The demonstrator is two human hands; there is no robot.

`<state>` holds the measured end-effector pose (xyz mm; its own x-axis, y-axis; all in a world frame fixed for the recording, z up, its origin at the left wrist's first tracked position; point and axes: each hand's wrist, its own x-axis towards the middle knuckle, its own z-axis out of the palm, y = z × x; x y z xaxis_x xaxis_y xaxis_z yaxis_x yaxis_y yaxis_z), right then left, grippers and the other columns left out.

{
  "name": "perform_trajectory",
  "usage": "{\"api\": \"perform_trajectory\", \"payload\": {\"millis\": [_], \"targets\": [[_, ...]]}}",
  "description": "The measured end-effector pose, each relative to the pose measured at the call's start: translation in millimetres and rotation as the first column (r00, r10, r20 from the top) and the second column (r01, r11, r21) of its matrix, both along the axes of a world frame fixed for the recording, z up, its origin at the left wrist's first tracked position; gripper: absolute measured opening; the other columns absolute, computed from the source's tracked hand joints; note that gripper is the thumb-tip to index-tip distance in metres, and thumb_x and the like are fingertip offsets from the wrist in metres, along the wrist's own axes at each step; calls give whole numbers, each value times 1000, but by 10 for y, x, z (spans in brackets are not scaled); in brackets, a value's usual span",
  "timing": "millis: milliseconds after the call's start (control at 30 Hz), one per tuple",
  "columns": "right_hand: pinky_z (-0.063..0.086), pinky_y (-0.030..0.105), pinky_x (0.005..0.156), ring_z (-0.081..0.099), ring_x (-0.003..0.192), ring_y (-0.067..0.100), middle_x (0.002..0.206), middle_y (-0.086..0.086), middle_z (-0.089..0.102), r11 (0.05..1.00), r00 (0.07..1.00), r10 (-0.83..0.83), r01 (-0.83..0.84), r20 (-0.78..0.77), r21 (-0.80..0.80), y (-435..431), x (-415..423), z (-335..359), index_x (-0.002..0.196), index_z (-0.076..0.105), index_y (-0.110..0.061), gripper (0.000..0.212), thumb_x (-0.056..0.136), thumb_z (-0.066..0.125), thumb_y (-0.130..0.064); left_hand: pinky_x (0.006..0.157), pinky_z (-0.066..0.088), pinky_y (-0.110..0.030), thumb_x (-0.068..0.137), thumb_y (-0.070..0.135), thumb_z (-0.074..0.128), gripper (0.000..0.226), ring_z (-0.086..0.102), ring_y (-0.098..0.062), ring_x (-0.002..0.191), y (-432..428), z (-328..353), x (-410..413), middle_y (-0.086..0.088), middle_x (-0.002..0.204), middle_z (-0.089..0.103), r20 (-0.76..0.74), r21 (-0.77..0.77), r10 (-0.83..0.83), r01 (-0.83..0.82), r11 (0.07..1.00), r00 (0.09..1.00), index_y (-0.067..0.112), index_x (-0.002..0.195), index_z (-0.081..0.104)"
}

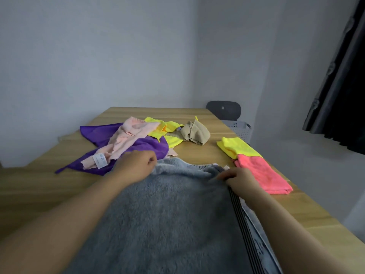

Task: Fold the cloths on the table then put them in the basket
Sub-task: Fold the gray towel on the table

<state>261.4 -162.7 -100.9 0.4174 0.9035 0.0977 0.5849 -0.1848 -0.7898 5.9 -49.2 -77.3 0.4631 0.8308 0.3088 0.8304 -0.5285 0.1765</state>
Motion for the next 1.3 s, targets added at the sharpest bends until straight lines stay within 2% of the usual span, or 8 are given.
{"api": "perform_trajectory", "payload": {"millis": [167,333,433,533,633,800,1100,1300], "targets": [[46,27,77,58,89,23,83,0,64,970,983,-143,162,-117,180,278,141,152,79,68,-22,44,73,42,13,75,46,-36,96,22,40,17,59,-28,85,296,179,157,-2,87,65,69,111,28,-35,993,997,19,93,57],[39,28,89,53,115,30,124,13,59,989,985,-131,138,112,-60,400,204,-100,126,55,-10,44,83,52,-3,100,24,-42,87,15,48,52,32,-23,131,253,-284,355,2,142,38,-185,401,151,-65,914,971,28,136,34],[35,26,82,52,113,28,122,10,59,985,972,-164,169,170,-19,283,221,-186,126,53,-11,43,83,55,-9,103,20,-41,91,25,44,45,25,-20,135,101,-515,401,5,144,35,-135,334,110,-60,941,985,31,135,39],[36,25,63,57,80,21,92,7,62,981,955,-155,180,251,-79,86,237,-185,97,58,-12,18,81,61,-19,105,20,-39,93,41,39,34,24,-15,136,-59,-573,408,8,143,36,-51,177,105,-95,980,993,35,125,49],[30,24,46,46,54,10,63,1,54,962,941,-83,161,328,-220,-156,264,-141,63,50,-15,29,81,63,-34,112,10,-47,92,56,32,49,8,-17,143,-219,-569,413,6,155,17,-79,-74,75,-81,994,994,39,138,33],[30,19,41,40,43,11,51,-3,42,925,974,18,69,224,-374,-500,253,-57,62,49,-9,32,79,65,-32,114,2,-56,87,70,23,64,-8,-19,145,-434,-619,330,10,158,-4,-154,-287,43,-86,954,987,45,144,9],[33,28,60,51,81,24,80,2,54,989,942,-148,144,302,38,-644,236,293,86,57,-14,14,91,55,-27,115,3,-54,88,69,22,66,-6,-23,146,-628,-412,389,5,159,-4,-124,-277,33,-66,959,992,42,146,7],[47,32,79,56,98,27,106,7,60,897,870,-141,314,473,-311,-725,439,-71,99,53,-16,23,90,45,-35,114,6,-52,86,70,28,67,-3,-19,145,-678,-490,355,10,158,-2,-133,-353,-19,-30,935,991,45,145,8]]}}
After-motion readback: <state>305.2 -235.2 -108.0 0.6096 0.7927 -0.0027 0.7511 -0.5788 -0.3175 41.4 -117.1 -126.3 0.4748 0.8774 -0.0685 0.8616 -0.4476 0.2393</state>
